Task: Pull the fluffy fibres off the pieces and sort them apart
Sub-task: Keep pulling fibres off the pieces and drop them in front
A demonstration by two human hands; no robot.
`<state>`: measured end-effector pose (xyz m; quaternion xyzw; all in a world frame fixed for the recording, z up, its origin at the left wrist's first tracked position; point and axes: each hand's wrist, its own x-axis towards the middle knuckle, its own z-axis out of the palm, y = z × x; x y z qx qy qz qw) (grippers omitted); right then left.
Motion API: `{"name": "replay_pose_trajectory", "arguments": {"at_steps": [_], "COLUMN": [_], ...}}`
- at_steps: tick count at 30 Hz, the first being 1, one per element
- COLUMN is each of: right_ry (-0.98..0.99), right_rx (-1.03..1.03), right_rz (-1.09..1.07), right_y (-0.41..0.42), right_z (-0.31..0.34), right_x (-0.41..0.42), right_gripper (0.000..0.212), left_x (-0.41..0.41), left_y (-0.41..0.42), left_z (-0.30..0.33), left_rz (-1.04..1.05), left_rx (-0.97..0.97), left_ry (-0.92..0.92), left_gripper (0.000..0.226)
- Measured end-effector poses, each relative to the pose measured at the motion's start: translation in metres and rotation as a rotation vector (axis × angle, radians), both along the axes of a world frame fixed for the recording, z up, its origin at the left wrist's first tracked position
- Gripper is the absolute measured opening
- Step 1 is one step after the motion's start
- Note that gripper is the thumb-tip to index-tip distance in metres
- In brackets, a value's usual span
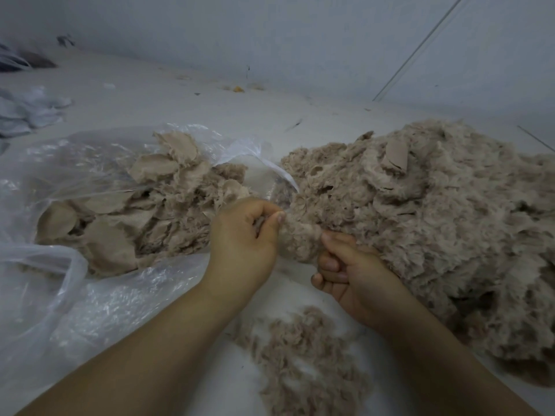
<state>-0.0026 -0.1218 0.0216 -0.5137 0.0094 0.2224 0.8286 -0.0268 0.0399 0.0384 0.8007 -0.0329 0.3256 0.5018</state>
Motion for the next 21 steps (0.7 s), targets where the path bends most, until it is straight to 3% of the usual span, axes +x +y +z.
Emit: {"name": "replay_pose_trajectory", "arguments": {"at_steps": [3,10,11,13,18,21], "right_ry": [0.057,0.023,0.009,-0.012,-0.007,0.046], "right_rx": [0.028,-0.001,-0.012,-0.046,-0.047,-0.002], "right_rz": [-0.045,0.005,0.021,0.024,-0.007,-0.038], "right_y": [0.001,-0.001,-0.002,-0.002,0.0,0.001], "right_z": [0.001,0.002,0.0,-0.002,0.0,0.0], "right_x": [0.0,-0.002,-0.002,-0.001,-0.003,-0.003], "right_gripper": [0.04,0.011,0.022,0.033,0.003,0.01], "left_x": [0.001,0.006,0.007,0.007,0.01,0.013], "left_y": [0.003,-0.003,-0.003,-0.003,0.002,0.007], "left_z": [0.003,-0.002,-0.003,-0.004,-0.006,-0.008], "left_rz": [-0.009,-0.135,-0.156,-0.175,-0.114,-0.073], "left_rx": [-0.087,-0.148,-0.182,-0.207,-0.264,-0.342], "left_ry": [-0.003,0.207,0.221,0.228,0.193,0.157], "left_gripper": [0.02,0.016,0.016,0.019,0.024,0.023]}}
